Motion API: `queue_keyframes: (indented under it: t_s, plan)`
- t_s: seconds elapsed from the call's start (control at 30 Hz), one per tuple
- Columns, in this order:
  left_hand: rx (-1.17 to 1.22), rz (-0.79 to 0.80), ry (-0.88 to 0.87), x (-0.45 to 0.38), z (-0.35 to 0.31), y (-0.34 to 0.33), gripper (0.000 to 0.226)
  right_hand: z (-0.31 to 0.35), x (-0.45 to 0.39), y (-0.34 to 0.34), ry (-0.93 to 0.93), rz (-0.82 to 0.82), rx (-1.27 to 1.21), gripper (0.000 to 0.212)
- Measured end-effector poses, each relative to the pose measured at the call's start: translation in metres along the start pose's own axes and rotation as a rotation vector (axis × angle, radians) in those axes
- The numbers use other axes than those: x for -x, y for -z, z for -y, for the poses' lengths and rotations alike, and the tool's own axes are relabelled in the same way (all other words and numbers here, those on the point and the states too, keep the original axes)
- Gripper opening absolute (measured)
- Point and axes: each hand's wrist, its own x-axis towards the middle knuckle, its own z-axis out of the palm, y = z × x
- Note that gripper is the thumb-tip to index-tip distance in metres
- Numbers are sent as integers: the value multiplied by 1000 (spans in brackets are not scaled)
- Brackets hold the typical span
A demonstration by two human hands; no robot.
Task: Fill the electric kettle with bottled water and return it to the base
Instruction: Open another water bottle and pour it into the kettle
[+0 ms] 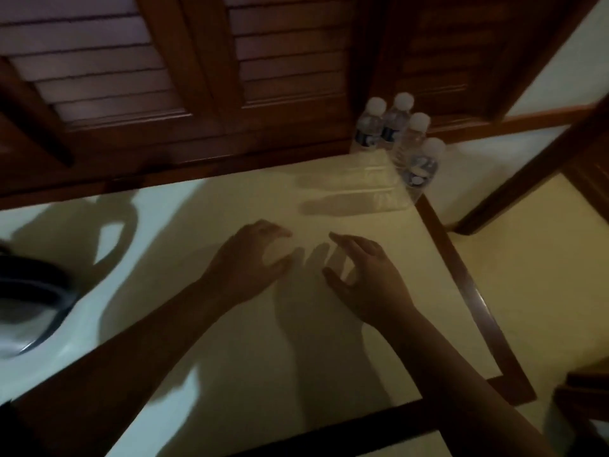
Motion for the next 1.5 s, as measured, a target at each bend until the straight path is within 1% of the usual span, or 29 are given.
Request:
queue_keyframes:
  t_s: [0.1,0.13,0.2,0.27,0.37,0.4,0.5,0.6,0.67,0.73,0.9,0.97,1.07,1.13,1.2,1.27,1.33,1.37,1.4,1.43,1.5]
  plan:
    - [-238,-15,-15,80,25,10,62,42,11,-19,102,100,-1,58]
    - [-239,7,51,104,31,16,66,56,14,-26,140,137,-4,56]
    - [-143,1,260,148,47,32,72,89,17,-41,224,207,-9,49]
    - [-69,-79,394,187,60,51,64,124,18,-54,319,307,19,40]
    - [-52,-132,540,234,79,85,36,182,15,-73,472,438,58,34]
    - [-64,-136,578,248,87,96,33,202,15,-80,511,466,60,34]
    - [-37,-171,660,288,116,123,40,259,21,-102,611,548,94,36]
    - [-16,-141,687,323,141,151,27,311,30,-128,677,630,117,41]
    - [-15,-149,690,348,161,169,25,346,37,-148,729,647,126,45]
    - [-7,-168,700,372,186,184,25,380,43,-170,743,665,109,45]
    - [-5,-246,709,423,252,223,28,456,48,-229,728,614,7,48]
    - [-11,-268,708,436,276,240,30,482,43,-252,709,554,-33,52]
    - [-40,-314,700,447,306,263,26,518,34,-284,675,438,-129,59]
    - [-25,-346,701,449,322,275,23,537,27,-307,658,353,-183,66]
    - [-2,-352,701,447,334,283,22,555,18,-328,614,303,-271,78]
    - [6,-377,666,446,342,289,26,570,7,-347,564,287,-364,90]
    - [7,-418,617,444,348,294,32,582,-4,-360,533,324,-435,98]
    - [4,-437,602,443,349,296,32,586,-8,-366,523,359,-468,98]
    - [3,-461,585,441,351,296,33,589,-10,-370,525,388,-498,92]
    - [8,-491,565,440,352,295,33,589,-11,-375,538,394,-515,81]
    - [45,-574,522,437,355,292,36,585,-12,-383,564,358,-524,59]
